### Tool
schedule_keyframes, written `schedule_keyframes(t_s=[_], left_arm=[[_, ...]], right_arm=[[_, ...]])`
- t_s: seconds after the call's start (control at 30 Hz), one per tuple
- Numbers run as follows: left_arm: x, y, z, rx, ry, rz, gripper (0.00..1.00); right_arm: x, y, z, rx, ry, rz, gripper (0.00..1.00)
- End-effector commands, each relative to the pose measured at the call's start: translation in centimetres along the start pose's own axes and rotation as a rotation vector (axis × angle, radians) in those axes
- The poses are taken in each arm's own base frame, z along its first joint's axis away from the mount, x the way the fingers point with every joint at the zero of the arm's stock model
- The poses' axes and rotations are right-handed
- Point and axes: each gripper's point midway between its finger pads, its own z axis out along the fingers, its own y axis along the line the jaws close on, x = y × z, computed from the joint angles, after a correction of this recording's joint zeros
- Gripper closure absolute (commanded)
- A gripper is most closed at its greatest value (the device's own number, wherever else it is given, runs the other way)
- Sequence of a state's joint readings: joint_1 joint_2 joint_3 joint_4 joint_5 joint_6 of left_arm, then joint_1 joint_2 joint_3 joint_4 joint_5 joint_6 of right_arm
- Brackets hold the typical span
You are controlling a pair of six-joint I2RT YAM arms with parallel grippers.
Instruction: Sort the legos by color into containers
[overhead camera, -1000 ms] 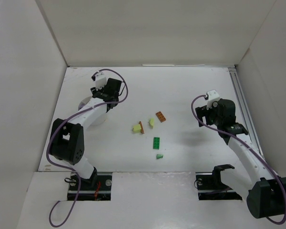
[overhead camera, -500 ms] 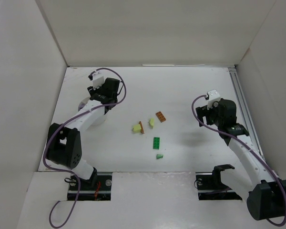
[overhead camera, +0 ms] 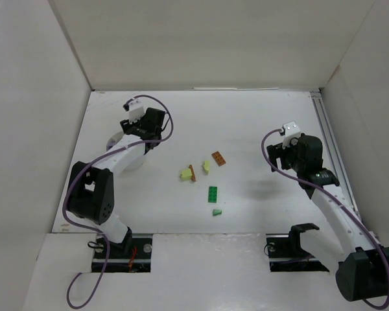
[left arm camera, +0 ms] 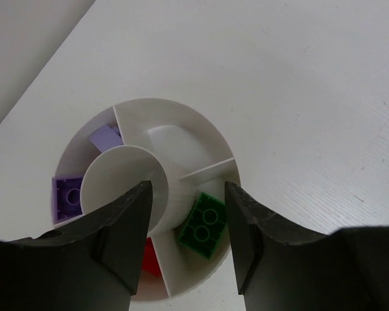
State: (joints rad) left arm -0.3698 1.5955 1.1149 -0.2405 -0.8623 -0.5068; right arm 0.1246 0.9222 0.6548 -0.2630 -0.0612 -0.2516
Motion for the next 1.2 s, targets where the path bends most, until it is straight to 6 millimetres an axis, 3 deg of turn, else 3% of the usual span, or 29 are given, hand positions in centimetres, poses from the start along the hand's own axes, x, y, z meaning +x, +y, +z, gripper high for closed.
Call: schedule_keyframes(t_s=[0.0,0.03,0.13,0.17,0.2,0.27,0.3,0.37,0.4,0.47,0.5,0.53,0.6,0.63,0.7,0.73,0.83,0.9,0.93,1.1,1.17], left_arm=[[-2.8,-0.8,-2.1,0.064,-0.037,-0.056,0.54],[-3.7,-1.1,-3.1,0.104,-0.058,-0.060,0.46],[-4.2,-4.8,-7.0,0.369,-0.044,-0.048,0.25],[-3.9,-6.2,-8.5,0.471,-0.040,-0.004,0.12],[-2.4,-8.8,-10.9,0.676,0.005,0.024,0.08],[-1.7,-10.1,-14.6,0.872,0.009,0.046,0.03],[-0.3,-11.4,-17.6,1.015,0.041,0.076,0.00],[2.1,-11.9,-20.6,1.141,0.070,0.114,0.00],[3.6,-12.6,-23.1,1.214,0.092,0.143,0.00],[5.8,-12.8,-25.4,1.250,0.152,0.158,0.00],[7.8,-13.1,-25.7,1.232,0.197,0.181,0.00],[9.6,-13.4,-27.4,1.247,0.225,0.212,0.00],[12.8,-14.1,-28.5,1.246,0.307,0.242,0.06],[14.4,-14.4,-30.2,1.286,0.336,0.269,0.10],[16.3,-15.0,-31.2,1.295,0.382,0.301,0.16],[17.8,-15.3,-30.7,1.246,0.411,0.321,0.20],[19.7,-15.4,-29.9,1.129,0.416,0.372,0.22],[19.8,-15.6,-29.3,1.061,0.411,0.362,0.25],[21.0,-15.0,-28.7,1.011,0.421,0.398,0.25],[22.5,-15.4,-27.5,0.920,0.431,0.411,0.30],[23.3,-15.5,-26.9,0.889,0.437,0.425,0.37]], right_arm=[[-1.7,-0.7,-0.5,0.025,-0.049,-0.008,0.08],[-1.7,-0.7,-0.5,0.025,-0.049,-0.008,0.08],[-1.5,-0.5,-0.6,0.016,-0.051,-0.008,0.08],[-1.5,-0.5,-0.6,0.016,-0.051,-0.008,0.08],[-1.7,-0.7,-0.6,0.027,-0.058,-0.008,0.07],[-1.2,-0.9,-0.5,0.045,-0.045,0.030,0.00],[-1.0,-1.4,-0.6,0.081,-0.038,0.044,0.00],[-0.9,-1.9,-0.6,0.119,-0.032,0.087,0.00],[-0.8,-2.2,-0.7,0.139,-0.029,0.101,0.00],[-0.8,-2.9,-1.0,0.185,-0.032,0.125,0.00],[-0.8,-3.1,-1.0,0.199,-0.031,0.141,0.00],[-0.9,-3.3,-1.3,0.212,-0.038,0.142,0.00],[-1.2,-3.4,-1.2,0.214,-0.047,0.142,0.00],[-1.4,-3.4,-1.5,0.216,-0.058,0.142,0.00],[-1.0,-3.0,-1.3,0.194,-0.052,0.141,0.00],[-1.1,-2.7,-1.2,0.179,-0.054,0.141,0.00],[-1.0,-2.4,-1.2,0.158,-0.057,0.131,0.00],[-1.0,-2.2,-1.2,0.149,-0.059,0.130,0.00],[-1.2,-2.3,-1.2,0.151,-0.067,0.121,0.00],[-0.9,-2.0,-1.1,0.139,-0.060,0.121,0.00],[-0.9,-2.0,-1.1,0.139,-0.060,0.121,0.00]])
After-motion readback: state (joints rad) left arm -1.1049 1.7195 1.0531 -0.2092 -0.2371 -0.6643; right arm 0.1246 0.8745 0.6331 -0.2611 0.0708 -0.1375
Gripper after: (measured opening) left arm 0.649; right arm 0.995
